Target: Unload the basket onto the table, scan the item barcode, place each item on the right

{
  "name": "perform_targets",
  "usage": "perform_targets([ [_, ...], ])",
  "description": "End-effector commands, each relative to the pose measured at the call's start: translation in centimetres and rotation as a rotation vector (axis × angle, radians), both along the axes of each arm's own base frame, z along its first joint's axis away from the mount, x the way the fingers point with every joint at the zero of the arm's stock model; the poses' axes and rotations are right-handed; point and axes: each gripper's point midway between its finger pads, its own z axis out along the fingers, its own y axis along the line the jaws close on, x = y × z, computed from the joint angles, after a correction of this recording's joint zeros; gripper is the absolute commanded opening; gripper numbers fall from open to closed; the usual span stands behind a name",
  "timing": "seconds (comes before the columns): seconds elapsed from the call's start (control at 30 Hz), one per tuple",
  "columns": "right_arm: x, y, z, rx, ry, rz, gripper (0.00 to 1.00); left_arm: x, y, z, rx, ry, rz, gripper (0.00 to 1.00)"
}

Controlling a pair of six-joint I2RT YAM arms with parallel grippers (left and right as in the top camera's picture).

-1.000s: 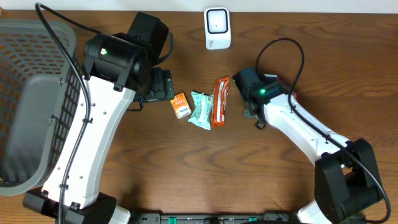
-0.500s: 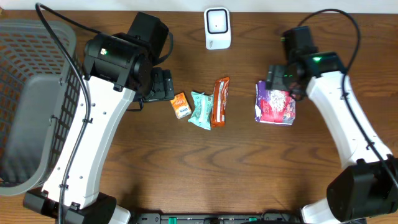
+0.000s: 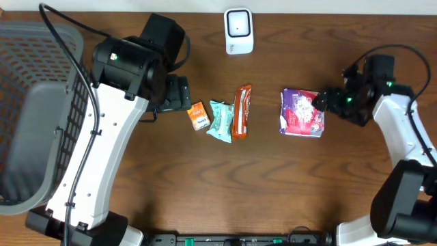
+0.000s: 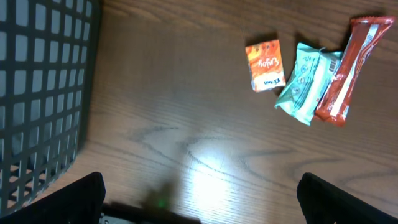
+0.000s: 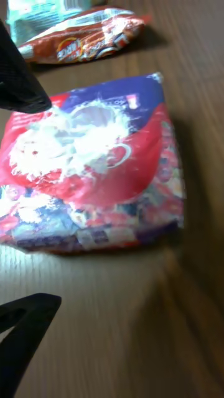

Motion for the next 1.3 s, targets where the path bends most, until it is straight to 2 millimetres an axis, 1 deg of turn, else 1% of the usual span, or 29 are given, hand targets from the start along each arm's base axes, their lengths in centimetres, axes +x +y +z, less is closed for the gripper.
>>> perform_targets([
  [0.0,-1.3,2.1,-1.7,0.12,-0.009,0.041,0.86,-1.0,0.5,0.0,0.015,0.037,0.007,0.98],
  [0.03,-1.5,2.2,-2.4,0.124,-0.005,0.029,0.85,-1.0,0.5,0.0,0.015,0.037,0.007,0.98],
  [0.07,-1.8,2.2,-3.0,0.13,-0.002,0.015,0.82,-1.0,0.5,0.0,0.015,0.037,0.007,0.98],
  [0.2,-2.5,2.5,-4.7,0.165,0.012,-0.058,0.64,-1.0,0.5,0.0,0.015,0.037,0.007,0.98],
  [0.33,-2.8,3.9,-4.9,0.223,0.002,-0.028,0.61,-1.0,0.5,0.0,0.015,0.037,0.007,0.98],
  [0.37,-2.9,4.1,-4.9,0.226,0.004,-0.022,0.55,-1.0,0.5,0.0,0.015,0.037,0.007,0.98],
  [0.4,-2.9,4.3,-4.9,0.226,0.004,-0.016,0.44,-1.0,0.5,0.0,0.015,0.037,0.007,0.98],
  [0.5,-2.9,5.3,-4.8,0.237,0.003,0.012,0.01,-1.0,0.5,0.0,0.015,0.037,0.007,0.98],
  [0.67,-2.6,8.2,-4.0,0.286,-0.031,0.098,0.01,-1.0,0.5,0.0,0.015,0.037,0.007,0.98],
  [0.77,-1.4,10.3,-2.5,0.364,-0.081,0.118,0.01,-1.0,0.5,0.0,0.015,0.037,0.007,0.98],
  [0.87,0.9,11.9,0.1,0.462,-0.146,0.089,0.01,-1.0,0.5,0.0,0.015,0.037,0.007,0.98],
  [0.97,3.6,12.8,3.3,0.54,-0.227,0.045,0.01,-1.0,0.5,0.0,0.015,0.037,0.007,0.98],
  [1.07,6.2,13.0,5.9,0.562,-0.322,-0.006,0.01,-1.0,0.5,0.0,0.015,0.037,0.007,0.98],
  [1.13,7.8,13.0,7.2,0.564,-0.38,-0.069,0.01,-1.0,0.5,0.0,0.015,0.037,0.007,0.98],
  [1.27,10.0,13.3,9.5,0.573,-0.496,-0.161,0.01,-1.0,0.5,0.0,0.015,0.037,0.007,0.98],
])
